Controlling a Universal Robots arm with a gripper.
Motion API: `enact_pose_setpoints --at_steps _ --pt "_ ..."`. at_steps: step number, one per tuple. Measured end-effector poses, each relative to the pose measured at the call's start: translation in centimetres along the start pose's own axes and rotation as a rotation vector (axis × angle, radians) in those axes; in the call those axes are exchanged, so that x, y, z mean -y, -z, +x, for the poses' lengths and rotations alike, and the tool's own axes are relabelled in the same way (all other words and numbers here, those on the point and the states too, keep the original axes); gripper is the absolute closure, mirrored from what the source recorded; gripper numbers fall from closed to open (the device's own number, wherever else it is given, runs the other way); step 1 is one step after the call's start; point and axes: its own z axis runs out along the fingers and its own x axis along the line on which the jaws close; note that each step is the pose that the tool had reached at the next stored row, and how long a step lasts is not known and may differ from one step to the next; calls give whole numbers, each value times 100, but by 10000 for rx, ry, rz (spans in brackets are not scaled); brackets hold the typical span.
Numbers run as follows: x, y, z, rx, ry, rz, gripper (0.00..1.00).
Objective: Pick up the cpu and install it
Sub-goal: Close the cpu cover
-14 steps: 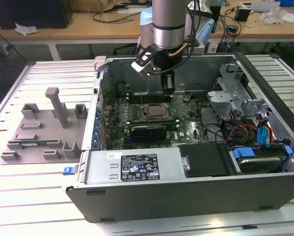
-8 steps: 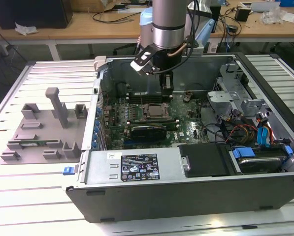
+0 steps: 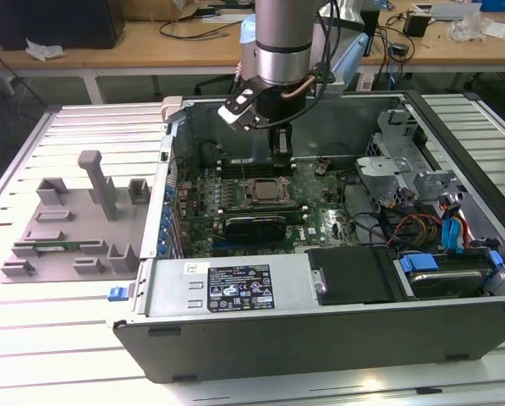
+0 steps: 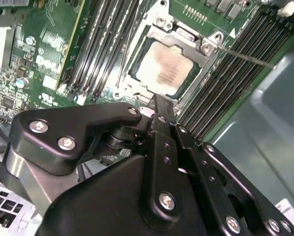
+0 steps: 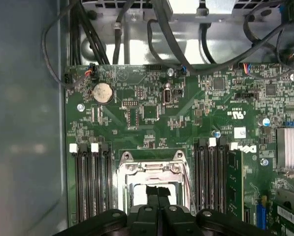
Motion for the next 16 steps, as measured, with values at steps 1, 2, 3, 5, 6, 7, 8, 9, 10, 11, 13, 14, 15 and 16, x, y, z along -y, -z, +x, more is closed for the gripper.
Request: enact_pose_setpoints --at_steps 1,2,3,5,6,7,8,9,10,11,13,14,15,16 --pt "18 -5 -1 1 0 0 89" --pt "28 -7 -1 0 0 0 89" --pt "50 -12 -2 1 1 0 89" --pt "112 -21 -3 1 0 -1 89" --pt "136 -25 -4 1 0 -1 89" --pt "155 -28 -4 1 1 0 89" --pt "165 -31 -4 0 1 -1 89" --pt "174 -35 -4 0 1 -1 89" --pt "179 -39 -5 -1 1 -2 89" --pt "184 -45 -6 0 0 -2 89" --pt "193 -59 -10 -1 0 -2 89" --pt "197 -68 -15 1 2 0 89" --pt "201 -75 -20 1 3 0 89" --pt "206 -82 -28 0 2 -1 89"
